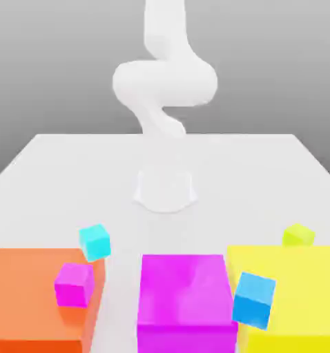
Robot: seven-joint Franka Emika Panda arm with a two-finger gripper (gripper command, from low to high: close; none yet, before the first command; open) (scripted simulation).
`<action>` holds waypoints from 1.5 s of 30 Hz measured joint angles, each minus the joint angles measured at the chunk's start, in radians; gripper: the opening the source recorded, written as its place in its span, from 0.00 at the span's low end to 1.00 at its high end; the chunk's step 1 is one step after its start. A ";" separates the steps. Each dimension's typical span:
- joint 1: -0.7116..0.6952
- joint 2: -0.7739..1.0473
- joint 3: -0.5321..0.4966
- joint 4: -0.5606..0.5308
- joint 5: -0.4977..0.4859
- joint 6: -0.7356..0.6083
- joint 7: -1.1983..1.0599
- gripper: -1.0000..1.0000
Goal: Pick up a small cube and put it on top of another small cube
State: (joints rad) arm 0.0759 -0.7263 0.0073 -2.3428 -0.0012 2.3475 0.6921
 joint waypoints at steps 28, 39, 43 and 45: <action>0.709 0.858 0.150 -0.429 -0.082 0.557 -1.080 0.50; 0.798 1.034 0.044 -0.398 -0.158 0.697 -1.027 0.00; 0.766 0.933 0.087 -0.417 -0.107 0.616 -1.066 0.00; 0.755 0.863 0.108 -0.431 -0.066 0.560 -1.096 0.00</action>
State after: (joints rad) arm 0.8309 0.1365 0.1153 -2.7736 -0.0671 2.9070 -0.4042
